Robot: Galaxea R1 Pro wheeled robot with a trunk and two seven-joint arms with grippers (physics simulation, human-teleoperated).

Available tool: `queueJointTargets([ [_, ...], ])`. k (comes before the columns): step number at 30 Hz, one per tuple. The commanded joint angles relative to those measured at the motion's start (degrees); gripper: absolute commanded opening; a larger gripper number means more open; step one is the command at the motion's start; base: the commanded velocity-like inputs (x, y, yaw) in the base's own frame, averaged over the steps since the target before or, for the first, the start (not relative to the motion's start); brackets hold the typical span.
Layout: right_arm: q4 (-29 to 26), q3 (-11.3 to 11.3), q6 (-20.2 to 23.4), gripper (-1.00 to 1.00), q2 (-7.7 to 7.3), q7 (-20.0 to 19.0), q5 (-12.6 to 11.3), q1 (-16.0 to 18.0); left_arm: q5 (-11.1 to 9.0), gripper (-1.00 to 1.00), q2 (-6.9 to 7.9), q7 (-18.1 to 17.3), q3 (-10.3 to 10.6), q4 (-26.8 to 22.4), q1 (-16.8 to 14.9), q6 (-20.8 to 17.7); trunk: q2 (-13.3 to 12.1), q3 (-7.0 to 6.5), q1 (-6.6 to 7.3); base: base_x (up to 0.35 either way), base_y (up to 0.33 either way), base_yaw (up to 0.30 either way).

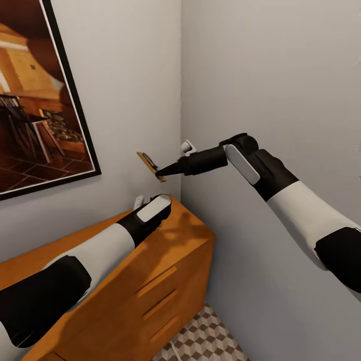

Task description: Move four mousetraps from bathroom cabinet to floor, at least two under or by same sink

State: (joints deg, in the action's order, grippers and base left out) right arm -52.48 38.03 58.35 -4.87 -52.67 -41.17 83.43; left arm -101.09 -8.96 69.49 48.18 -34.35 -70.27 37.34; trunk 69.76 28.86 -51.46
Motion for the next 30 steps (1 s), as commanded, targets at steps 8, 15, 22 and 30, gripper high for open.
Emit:
queueJointTargets([
  [8, -3.8, -0.1, 0.3, -1.00, -0.30, -2.5, -3.8, 0.2, -0.3, 1.00, 0.01, 0.1, 0.3, 1.7, -0.1, 0.2, 0.0, 0.06, 0.00, 0.000, -0.040, 0.000],
  [15, -3.3, -0.8, 0.3, -1.00, -1.43, -2.7, -17.9, 1.7, -0.3, 1.00, 0.00, 0.1, 0.3, 1.8, -0.1, 0.2, 0.0, 0.06, 0.00, 0.000, -0.002, 0.000],
  [22, 0.8, -2.6, 0.3, -1.00, -2.10, -2.5, -20.1, 11.9, -0.3, 1.00, -0.08, 0.1, 0.4, 1.6, -0.1, 0.2, 0.0, 0.06, 0.00, 0.000, 0.000, 0.000],
  [30, 9.4, -7.2, 0.2, -1.00, -2.11, -2.5, -20.2, 20.7, -0.2, 1.00, -0.09, 0.1, 0.4, 1.4, -0.1, 0.2, 0.0, 0.06, 0.00, 0.000, -0.001, 0.000],
])
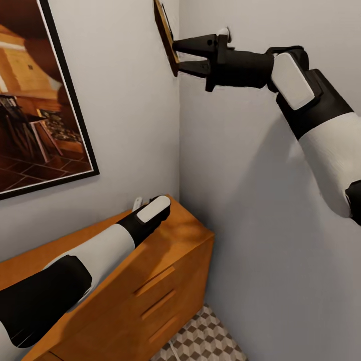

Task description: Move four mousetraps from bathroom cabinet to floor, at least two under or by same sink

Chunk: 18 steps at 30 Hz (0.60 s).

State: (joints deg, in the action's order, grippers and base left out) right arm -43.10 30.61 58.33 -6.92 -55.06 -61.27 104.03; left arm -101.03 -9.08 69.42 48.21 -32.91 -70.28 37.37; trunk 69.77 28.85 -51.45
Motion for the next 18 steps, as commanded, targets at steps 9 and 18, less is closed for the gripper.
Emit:
queueJointTargets([
  [9, 0.7, -0.4, 0.2, -1.00, 0.21, -0.1, -0.2, 1.7, -0.2, 1.00, 0.04, -5.7, 0.4, -0.8, -0.1, -0.2, 0.0, 0.07, -0.01, 0.041, -0.116, 0.000],
  [18, 0.9, -0.4, 0.1, -1.00, 1.13, 0.0, -0.2, 1.7, -0.2, 1.00, 0.02, -5.5, 0.4, -3.0, -0.1, -0.2, 0.0, 0.07, -0.01, 0.002, -0.004, 0.000],
])
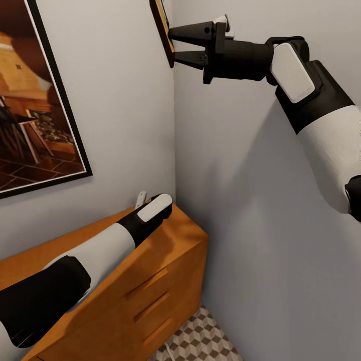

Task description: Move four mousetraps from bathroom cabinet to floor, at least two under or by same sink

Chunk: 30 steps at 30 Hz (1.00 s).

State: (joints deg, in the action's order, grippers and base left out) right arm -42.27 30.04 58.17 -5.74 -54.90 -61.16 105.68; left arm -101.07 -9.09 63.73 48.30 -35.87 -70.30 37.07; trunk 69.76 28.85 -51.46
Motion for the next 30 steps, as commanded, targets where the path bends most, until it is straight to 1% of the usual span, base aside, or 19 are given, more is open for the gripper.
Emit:
queueJointTargets([
  [1, 0.0, 0.2, 0.3, -1.00, 0.26, -0.1, -0.3, 0.1, -0.2, 1.00, 0.03, 0.2, 0.3, 0.0, -0.1, 0.1, 0.0, 0.07, 0.00, 0.000, 0.000, 0.000],
  [8, -0.1, 0.3, 0.3, -1.00, 1.30, -0.1, -0.3, 0.1, -0.2, 1.00, 0.23, 0.3, 0.2, 0.0, -0.1, 0.1, 0.0, 0.07, 0.00, 0.000, 0.000, 0.000],
  [12, -0.2, 0.3, 0.3, -1.00, 1.35, -0.1, -0.3, 0.1, -0.1, 1.00, 0.24, 0.7, 0.2, 0.0, -0.1, 0.1, 0.0, 0.07, 0.00, 0.000, 0.000, 0.000],
  [16, -0.1, 0.4, 0.3, -1.00, 1.34, -0.1, -0.3, 0.1, 0.1, 1.00, 0.19, 2.2, 0.1, -0.1, -0.2, 0.1, 0.0, 0.07, 0.00, 0.000, 0.000, 0.000],
  [17, -0.1, 0.3, 0.3, -1.00, 1.38, -0.1, -0.3, 0.1, 0.1, 1.00, 0.13, 4.7, 0.1, -0.1, -0.7, 0.1, 0.0, 0.07, 0.00, 0.000, 0.000, 0.000],
  [18, -0.2, 0.4, 0.3, -1.00, 1.71, -0.1, -0.3, 0.1, 0.1, 1.00, 0.15, 8.9, 0.1, 0.4, -2.8, 0.1, 0.0, 0.07, 0.00, 0.000, 0.000, 0.000],
  [19, -0.2, 0.4, 0.3, -1.00, 1.87, -0.1, -0.3, 0.1, 0.2, 1.00, 0.18, 9.7, 0.1, 0.5, -3.3, 0.1, 0.0, 0.07, 0.00, 0.000, 0.000, 0.000],
  [21, -0.2, 0.4, 0.3, -1.00, 2.53, -0.1, -0.3, 0.1, 0.2, 1.00, 0.30, 13.1, 0.0, 1.8, -5.3, 0.1, 0.0, 0.07, 0.00, 0.000, 0.000, 0.000],
  [24, -0.3, 0.4, 0.3, -1.00, 3.11, -0.1, -0.3, 0.1, 0.1, 1.00, 0.35, 16.1, 0.0, 4.7, -7.7, 0.1, 0.0, 0.07, 0.00, 0.000, 0.000, 0.000],
  [26, -0.2, 0.4, 0.3, -1.00, 3.73, -0.1, -0.3, 0.1, 0.1, 1.00, 0.36, 18.2, -0.1, 8.0, -9.6, 0.1, 0.0, 0.07, 0.00, 0.000, 0.000, 0.000],
  [30, -0.2, 0.4, 0.3, -1.00, 4.11, -0.1, -0.3, 0.0, 0.1, 1.00, 0.45, 19.4, -0.1, 10.8, -10.7, 0.1, 0.0, 0.07, 0.00, 0.000, 0.000, 0.000],
])
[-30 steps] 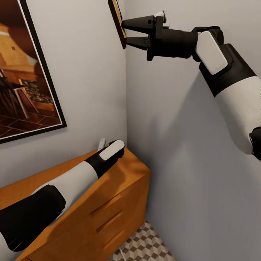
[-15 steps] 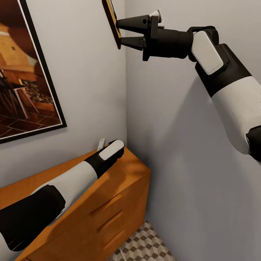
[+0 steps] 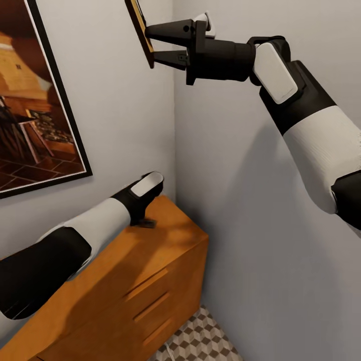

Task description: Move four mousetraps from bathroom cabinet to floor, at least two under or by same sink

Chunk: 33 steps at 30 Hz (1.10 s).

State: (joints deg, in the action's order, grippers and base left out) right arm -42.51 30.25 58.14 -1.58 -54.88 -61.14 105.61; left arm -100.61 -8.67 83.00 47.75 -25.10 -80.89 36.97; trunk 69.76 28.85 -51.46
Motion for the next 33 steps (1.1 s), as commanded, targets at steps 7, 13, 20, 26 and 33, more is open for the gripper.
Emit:
queueJointTargets([
  [7, 0.0, 0.2, 0.3, -1.00, 0.00, 0.9, -0.3, 0.0, -0.4, 1.00, 0.51, 0.6, 0.4, 0.8, -0.5, 0.3, 0.0, 0.07, 0.00, 0.000, 0.000, 0.000],
  [13, 0.0, 0.2, 0.3, -1.00, 0.00, 1.2, -0.3, 0.0, -0.4, 1.00, 0.81, 0.5, 0.4, 0.5, -0.4, 0.3, 0.0, 0.07, 0.00, 0.000, 0.000, 0.000],
  [20, 0.0, 0.2, 0.3, -1.00, -0.01, 1.3, -0.3, 0.0, -0.4, 1.00, 0.85, 0.3, 0.6, 0.5, -0.4, 0.2, 0.0, 0.07, 0.00, 0.000, -0.035, 0.000],
  [26, 0.0, 0.2, 0.3, -1.00, -0.01, 1.3, -0.3, 0.0, -0.4, 1.00, 0.85, 0.4, 0.8, 0.8, 0.0, 0.2, 0.0, 0.07, 0.00, 0.000, -0.113, 0.000],
  [33, 0.0, 0.2, 0.3, -1.00, 0.00, 1.3, -0.3, -0.1, -0.4, 1.00, 0.85, 1.2, 0.8, 1.5, 0.6, 0.3, 0.0, 0.07, 0.00, 0.000, -0.010, 0.000],
])
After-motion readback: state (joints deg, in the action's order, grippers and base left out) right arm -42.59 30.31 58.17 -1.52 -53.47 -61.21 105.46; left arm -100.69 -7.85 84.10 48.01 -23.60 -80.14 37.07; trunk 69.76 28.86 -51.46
